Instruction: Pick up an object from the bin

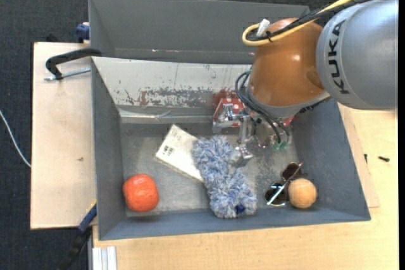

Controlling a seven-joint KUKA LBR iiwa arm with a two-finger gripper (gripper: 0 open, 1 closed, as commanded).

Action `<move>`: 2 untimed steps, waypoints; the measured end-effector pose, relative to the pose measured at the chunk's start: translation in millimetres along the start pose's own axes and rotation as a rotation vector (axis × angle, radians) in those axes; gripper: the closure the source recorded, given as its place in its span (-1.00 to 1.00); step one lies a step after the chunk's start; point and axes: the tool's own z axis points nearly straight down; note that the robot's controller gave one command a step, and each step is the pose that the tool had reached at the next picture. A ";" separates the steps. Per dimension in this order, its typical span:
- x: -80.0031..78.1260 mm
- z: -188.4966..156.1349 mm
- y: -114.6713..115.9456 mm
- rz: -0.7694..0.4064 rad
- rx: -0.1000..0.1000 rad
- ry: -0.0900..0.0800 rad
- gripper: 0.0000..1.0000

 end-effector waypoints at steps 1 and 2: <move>-0.8 84.4 18.5 -0.198 0.002 -0.015 1.00; -0.7 84.4 18.5 -0.197 0.002 -0.015 1.00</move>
Offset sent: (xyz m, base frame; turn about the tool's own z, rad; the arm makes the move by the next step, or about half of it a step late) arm 0.0000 0.0000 0.0000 0.0000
